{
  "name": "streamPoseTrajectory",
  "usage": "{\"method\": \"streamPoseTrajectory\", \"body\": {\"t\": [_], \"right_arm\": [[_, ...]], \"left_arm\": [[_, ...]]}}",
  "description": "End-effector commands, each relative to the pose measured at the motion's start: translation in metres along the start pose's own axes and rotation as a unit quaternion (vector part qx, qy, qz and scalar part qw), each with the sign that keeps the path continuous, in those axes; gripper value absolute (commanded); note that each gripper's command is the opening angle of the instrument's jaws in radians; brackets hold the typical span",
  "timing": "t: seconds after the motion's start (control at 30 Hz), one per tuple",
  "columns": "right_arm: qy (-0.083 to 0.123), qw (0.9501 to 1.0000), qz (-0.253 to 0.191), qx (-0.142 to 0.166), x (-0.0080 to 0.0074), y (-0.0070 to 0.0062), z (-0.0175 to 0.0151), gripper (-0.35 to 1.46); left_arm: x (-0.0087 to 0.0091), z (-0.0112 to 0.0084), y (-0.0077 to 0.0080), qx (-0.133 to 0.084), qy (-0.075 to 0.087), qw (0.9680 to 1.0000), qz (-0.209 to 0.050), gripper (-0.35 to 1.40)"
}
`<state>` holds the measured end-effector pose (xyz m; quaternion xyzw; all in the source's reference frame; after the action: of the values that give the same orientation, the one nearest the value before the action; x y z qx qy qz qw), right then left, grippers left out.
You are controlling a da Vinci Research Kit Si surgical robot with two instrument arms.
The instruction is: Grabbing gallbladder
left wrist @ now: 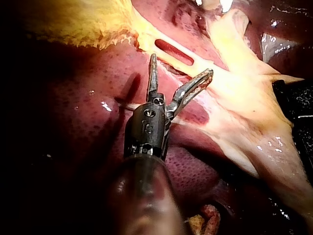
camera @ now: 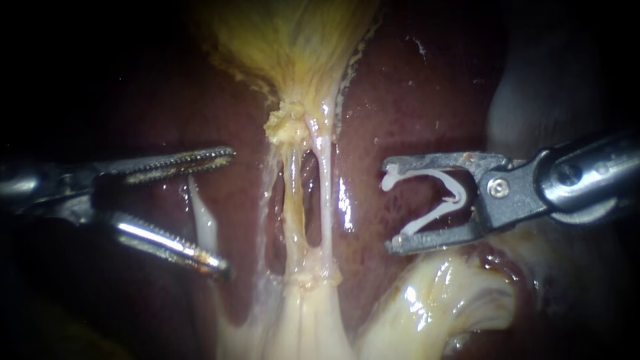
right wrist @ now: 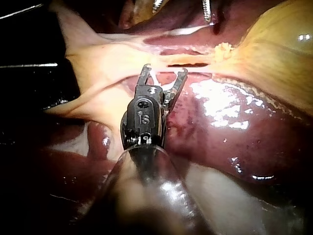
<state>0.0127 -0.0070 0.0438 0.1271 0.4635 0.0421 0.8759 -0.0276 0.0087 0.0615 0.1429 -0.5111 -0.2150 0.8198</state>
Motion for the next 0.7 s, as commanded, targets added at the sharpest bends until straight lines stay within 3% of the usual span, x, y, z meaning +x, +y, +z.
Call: {"method": "streamPoseTrajectory", "body": {"t": [0.03, 0.23, 0.6, 0.7], "right_arm": [[0.000, 1.0000, 0.000, 0.000, 0.0000, 0.0000, 0.0000, 0.50], [0.000, 1.0000, 0.000, 0.000, 0.0000, 0.0000, 0.0000, 0.50], [0.000, 1.0000, 0.000, 0.000, 0.0000, 0.0000, -0.0001, 0.50], [0.000, 1.0000, 0.000, 0.000, 0.0000, 0.0000, -0.0001, 0.50]], "left_arm": [[0.0000, 0.0000, 0.0000, 0.001, 0.000, 1.0000, 0.000, 0.93], [-0.0003, 0.0006, 0.0015, 0.001, 0.000, 1.0000, -0.004, 0.93], [0.0001, 0.0028, 0.0070, -0.021, -0.002, 0.9971, -0.073, 0.79], [0.0004, 0.0035, 0.0081, -0.023, -0.002, 0.9966, -0.079, 0.73]]}}
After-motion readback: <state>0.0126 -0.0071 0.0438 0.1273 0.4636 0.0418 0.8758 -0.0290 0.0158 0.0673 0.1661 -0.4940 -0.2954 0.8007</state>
